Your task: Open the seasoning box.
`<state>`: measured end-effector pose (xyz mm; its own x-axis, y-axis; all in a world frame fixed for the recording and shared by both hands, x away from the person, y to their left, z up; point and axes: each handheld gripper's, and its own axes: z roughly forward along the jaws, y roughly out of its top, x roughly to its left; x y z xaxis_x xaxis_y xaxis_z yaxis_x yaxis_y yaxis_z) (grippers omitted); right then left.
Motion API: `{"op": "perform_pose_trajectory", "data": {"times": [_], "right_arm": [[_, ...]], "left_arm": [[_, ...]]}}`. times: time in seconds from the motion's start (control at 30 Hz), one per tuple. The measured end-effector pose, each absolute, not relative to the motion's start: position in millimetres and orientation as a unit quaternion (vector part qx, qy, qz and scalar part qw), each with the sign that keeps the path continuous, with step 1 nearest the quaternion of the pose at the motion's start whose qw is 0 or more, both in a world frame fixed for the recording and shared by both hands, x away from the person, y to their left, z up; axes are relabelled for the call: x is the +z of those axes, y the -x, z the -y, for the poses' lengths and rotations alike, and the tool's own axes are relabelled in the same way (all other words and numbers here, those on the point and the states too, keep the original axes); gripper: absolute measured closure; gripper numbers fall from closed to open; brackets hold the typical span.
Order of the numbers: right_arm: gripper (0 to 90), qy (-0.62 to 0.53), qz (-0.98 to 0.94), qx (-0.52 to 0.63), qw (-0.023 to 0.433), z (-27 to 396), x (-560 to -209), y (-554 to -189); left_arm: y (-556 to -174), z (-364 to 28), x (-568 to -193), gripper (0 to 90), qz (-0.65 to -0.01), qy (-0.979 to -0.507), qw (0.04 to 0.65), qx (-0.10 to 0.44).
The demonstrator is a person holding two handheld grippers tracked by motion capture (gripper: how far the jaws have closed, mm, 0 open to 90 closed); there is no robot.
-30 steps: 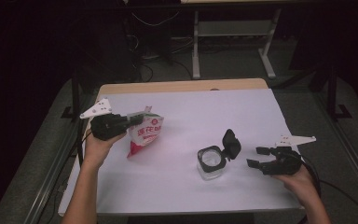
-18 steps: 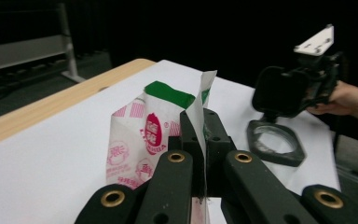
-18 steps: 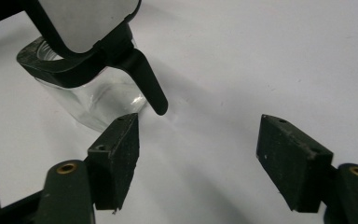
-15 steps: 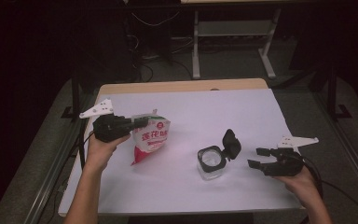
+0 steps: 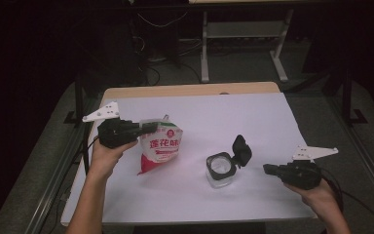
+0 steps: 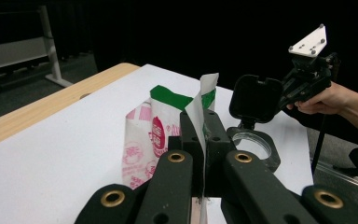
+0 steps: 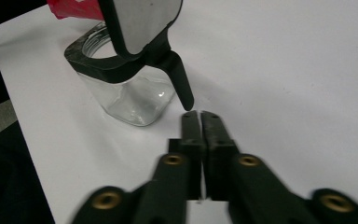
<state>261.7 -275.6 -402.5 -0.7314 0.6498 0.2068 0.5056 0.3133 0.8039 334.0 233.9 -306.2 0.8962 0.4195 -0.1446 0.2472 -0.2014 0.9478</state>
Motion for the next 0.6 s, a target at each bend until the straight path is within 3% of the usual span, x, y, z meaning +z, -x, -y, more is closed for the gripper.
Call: {"op": "perform_pose_trajectory", "data": {"times": [0.6], "right_arm": [[89.9,-0.289,-0.815,0.499,0.057,228.0,-380.6,-224.5]], "left_arm": [[-329.4,-235.9,-297.6,90.0,-0.208,-0.761,0.611,0.064]]}}
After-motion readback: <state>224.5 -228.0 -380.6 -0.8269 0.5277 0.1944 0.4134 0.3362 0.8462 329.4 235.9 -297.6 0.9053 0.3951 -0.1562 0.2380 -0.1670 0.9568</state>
